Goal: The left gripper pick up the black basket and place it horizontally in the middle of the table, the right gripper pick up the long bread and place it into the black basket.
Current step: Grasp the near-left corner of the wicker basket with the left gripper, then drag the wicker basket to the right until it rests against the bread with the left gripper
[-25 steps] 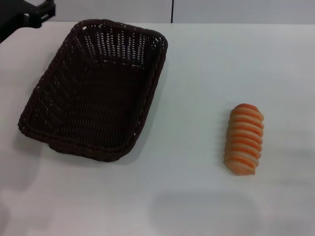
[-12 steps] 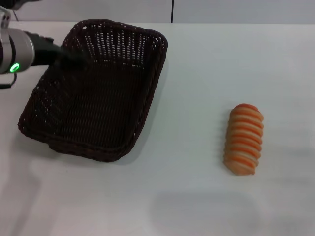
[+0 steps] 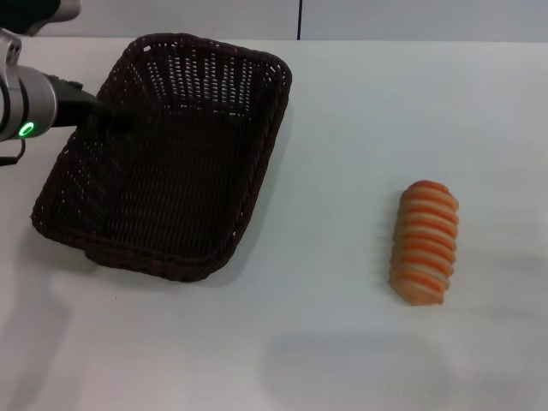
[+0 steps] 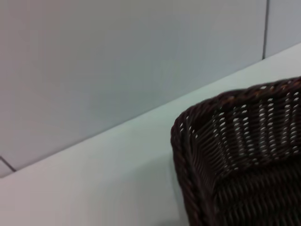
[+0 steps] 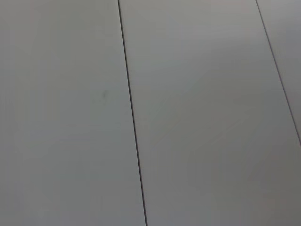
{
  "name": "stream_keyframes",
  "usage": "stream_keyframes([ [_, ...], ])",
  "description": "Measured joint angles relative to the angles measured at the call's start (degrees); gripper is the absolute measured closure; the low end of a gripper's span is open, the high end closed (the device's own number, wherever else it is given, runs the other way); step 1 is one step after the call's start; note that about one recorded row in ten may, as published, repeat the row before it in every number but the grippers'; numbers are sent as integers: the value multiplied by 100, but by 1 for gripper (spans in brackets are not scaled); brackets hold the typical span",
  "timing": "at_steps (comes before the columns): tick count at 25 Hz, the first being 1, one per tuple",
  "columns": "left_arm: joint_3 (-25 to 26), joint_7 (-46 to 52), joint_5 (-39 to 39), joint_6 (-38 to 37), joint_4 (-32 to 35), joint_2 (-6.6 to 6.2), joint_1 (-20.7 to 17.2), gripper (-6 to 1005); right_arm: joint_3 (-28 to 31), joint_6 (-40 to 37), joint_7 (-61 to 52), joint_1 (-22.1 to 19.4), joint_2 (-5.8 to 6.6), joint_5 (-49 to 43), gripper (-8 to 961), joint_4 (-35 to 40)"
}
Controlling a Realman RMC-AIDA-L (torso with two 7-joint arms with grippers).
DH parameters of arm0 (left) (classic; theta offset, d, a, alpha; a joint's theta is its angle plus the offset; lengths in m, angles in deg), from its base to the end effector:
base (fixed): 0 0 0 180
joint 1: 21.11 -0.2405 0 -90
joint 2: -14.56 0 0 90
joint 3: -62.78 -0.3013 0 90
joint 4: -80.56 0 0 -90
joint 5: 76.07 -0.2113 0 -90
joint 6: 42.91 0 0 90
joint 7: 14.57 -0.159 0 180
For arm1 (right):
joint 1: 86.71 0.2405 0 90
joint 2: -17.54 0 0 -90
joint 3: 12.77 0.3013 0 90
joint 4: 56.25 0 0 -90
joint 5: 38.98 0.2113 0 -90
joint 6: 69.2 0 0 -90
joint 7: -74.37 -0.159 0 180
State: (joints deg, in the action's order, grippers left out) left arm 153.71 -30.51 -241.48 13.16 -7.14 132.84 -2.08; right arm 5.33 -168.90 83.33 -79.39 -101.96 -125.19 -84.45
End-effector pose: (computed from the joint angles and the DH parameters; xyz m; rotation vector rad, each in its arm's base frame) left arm -0.2581 0.4013 0.0066 -2.0342 -0.7857 0.1970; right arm 0.3702 0.2219 -0.0126 -1.0473 0.4753 0.7641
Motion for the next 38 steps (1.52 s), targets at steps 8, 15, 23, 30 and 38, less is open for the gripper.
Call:
stream_keyframes([
  [8,44,-42,-7,-102,440,-10,155,193,0,4,0,16,-2,-12,128,-2],
  [15,114,-67,-9,-160,557,-14,207,194,-33,5,1,16,-3,-18,130,-9],
  [23,158,-225,-8,47,506,-24,232,412,-71,4,1,21,-3,-19,132,2],
  [30,136,-499,-11,121,511,-22,283,647,-104,-1,1,25,-3,-19,134,16],
  [38,182,-1330,491,133,127,-21,249,709,-150,-62,1,15,-3,-19,136,24],
])
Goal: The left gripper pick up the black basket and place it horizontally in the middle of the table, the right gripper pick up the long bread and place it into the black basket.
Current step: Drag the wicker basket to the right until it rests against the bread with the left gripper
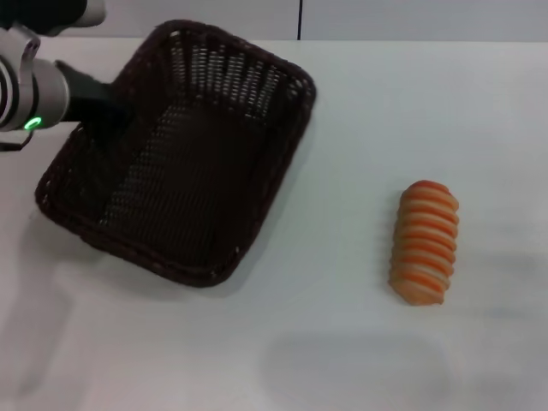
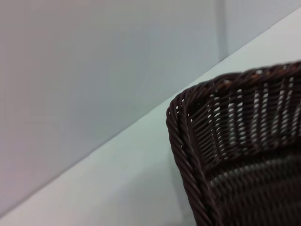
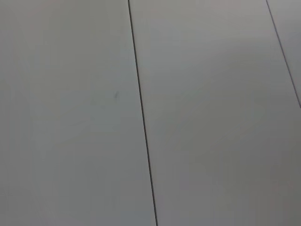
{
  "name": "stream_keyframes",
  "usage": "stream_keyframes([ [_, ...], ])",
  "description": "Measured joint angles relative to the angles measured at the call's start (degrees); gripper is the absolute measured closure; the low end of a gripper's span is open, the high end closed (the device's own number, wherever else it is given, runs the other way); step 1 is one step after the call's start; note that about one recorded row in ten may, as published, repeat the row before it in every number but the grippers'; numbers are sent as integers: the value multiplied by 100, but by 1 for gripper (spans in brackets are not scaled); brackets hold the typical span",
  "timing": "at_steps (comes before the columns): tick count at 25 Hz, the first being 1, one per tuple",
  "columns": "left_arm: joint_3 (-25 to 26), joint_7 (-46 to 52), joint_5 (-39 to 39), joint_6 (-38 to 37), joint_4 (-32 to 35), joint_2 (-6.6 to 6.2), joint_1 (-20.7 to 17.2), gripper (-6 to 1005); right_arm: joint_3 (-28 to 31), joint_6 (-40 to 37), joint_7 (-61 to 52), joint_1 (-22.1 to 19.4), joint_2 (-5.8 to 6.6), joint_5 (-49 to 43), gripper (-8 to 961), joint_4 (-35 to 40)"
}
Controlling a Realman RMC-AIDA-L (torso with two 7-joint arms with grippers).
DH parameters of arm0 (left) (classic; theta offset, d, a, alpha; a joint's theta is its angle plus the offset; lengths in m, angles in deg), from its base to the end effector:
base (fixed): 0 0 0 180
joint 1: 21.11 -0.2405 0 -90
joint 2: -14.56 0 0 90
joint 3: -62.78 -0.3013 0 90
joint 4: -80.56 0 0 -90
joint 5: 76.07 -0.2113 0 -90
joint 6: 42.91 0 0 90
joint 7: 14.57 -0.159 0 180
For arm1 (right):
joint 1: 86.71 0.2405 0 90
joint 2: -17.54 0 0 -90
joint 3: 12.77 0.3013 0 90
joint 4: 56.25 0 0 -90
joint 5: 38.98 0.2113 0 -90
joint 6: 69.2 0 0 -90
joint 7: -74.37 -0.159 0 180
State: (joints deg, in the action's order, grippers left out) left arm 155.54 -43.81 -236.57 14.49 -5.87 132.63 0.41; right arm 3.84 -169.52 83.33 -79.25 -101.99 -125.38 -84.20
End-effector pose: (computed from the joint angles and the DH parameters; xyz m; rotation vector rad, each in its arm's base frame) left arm -0.2460 0.4091 0.0036 -2.1646 -0.6011 0.2548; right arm 0.3667 0.2211 -0.0152 -1.0714 0.4625 0.7757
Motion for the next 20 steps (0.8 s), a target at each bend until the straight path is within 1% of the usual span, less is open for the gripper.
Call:
stream_keyframes([
  [1,187,-520,499,122,-8,-7,114,710,0,-23,0,-6,0,0,136,1],
  [2,187,-520,499,122,-8,-7,114,711,0,-23,0,-6,0,0,137,1],
  [3,411,-997,893,325,27,-8,270,712,0,-36,0,-12,0,0,137,1],
  [4,411,-997,893,325,27,-8,270,720,0,-46,0,-17,0,0,137,1],
  [5,505,-1174,1016,439,69,-8,374,729,0,-61,0,-23,0,0,137,0],
  [6,700,-1556,1238,767,192,-6,640,737,-5,-94,0,-39,2,0,138,-6],
  [7,700,-1556,1238,767,192,-6,640,746,-5,-94,0,-39,2,0,138,-6],
  [9,895,-1938,1386,1063,353,-5,898,763,-33,-140,0,-52,4,-1,138,-9],
  [10,1027,-2151,1481,1227,452,-5,1046,771,-51,-155,0,-57,3,-2,139,-9],
  [11,1280,-2497,1674,1482,629,-4,1290,777,-77,-194,0,-74,3,-3,139,-13],
  [12,1340,-2584,1735,1559,668,-4,1344,783,-77,-194,0,-74,3,-3,139,-13],
  [15,1840,-3191,2182,2158,994,-6,1778,802,-100,-269,-1,-120,0,-7,140,-26],
  [16,2106,-3558,2412,2557,1255,-10,2088,802,-129,-332,-3,-143,-4,-7,140,-34],
  [17,2106,-3558,2412,2557,1255,-10,2088,802,-129,-332,-3,-143,-4,-7,140,-34],
  [20,2319,-3912,2566,3022,1565,-18,2495,802,-165,-381,-22,-161,-8,-7,141,-34],
])
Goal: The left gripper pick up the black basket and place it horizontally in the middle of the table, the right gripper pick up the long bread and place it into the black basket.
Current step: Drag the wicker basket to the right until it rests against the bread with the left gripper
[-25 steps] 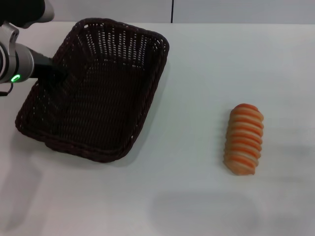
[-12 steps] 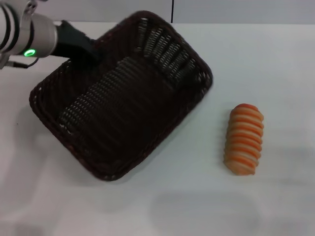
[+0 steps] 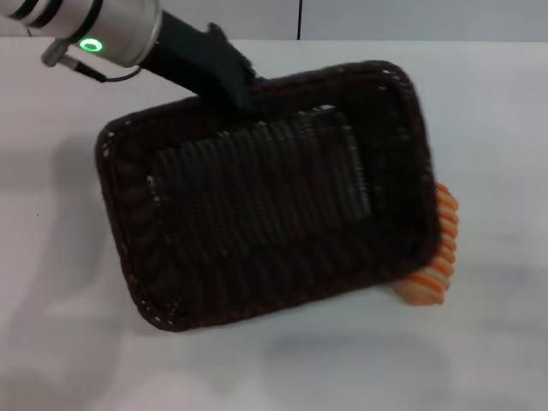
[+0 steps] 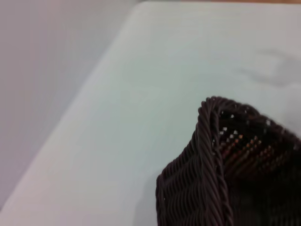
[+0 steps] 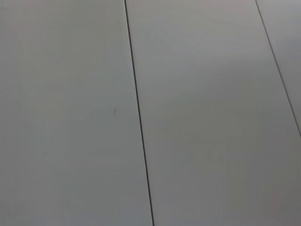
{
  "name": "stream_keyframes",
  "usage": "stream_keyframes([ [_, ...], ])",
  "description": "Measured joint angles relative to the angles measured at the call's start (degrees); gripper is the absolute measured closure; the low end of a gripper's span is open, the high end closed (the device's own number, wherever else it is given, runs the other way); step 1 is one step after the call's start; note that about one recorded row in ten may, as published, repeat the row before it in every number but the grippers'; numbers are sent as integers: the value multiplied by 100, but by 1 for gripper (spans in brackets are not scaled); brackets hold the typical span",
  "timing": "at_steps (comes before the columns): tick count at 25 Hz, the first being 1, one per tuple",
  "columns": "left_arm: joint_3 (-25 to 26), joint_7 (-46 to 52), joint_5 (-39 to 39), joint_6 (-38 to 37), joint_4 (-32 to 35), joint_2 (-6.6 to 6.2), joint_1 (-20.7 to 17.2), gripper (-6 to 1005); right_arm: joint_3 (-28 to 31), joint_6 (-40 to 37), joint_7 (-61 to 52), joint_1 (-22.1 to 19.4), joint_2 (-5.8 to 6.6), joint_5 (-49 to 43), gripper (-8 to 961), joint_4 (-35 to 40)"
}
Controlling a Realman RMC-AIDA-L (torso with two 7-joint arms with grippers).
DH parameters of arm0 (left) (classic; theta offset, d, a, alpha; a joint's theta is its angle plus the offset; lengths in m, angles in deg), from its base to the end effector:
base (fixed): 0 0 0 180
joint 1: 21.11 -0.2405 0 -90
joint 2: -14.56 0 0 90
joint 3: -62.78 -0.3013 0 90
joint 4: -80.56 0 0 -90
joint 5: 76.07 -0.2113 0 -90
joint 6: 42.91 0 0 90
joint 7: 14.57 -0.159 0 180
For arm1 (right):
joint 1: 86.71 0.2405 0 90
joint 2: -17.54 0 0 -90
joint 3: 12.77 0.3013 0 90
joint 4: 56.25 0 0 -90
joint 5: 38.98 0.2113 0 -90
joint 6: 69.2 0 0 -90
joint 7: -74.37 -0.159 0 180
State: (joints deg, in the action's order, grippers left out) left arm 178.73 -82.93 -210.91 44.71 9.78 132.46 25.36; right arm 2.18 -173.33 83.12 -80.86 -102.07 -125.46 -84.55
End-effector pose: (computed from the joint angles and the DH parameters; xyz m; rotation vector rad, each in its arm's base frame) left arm -0.1368 0.4360 -0.0078 -2.8439 -0.1407 0.0983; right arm 0.3634 0.2057 -0.0128 -1.0520 0.4327 0.7973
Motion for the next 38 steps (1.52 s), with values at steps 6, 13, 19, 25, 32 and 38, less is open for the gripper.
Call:
stream_keyframes([
  [6,46,-350,48,560,559,-101,740,801,-61,-11,-13,-18,-1,0,143,-9],
  [13,40,-582,16,757,833,-115,989,801,-72,-12,-27,-46,-4,-6,144,-9],
  [19,48,-664,-367,467,981,-167,1073,802,-145,-12,-26,-50,-9,-6,146,-9],
  [25,15,-654,-651,207,1182,-142,1079,801,-183,-11,-26,-36,-9,-6,147,-8],
  [32,-213,-714,-1123,-12,1209,11,1026,805,-209,-8,-26,-23,-2,-2,149,-8],
  [38,-648,-705,-884,-158,808,47,770,816,-217,-5,-24,-35,7,-3,151,-8],
])
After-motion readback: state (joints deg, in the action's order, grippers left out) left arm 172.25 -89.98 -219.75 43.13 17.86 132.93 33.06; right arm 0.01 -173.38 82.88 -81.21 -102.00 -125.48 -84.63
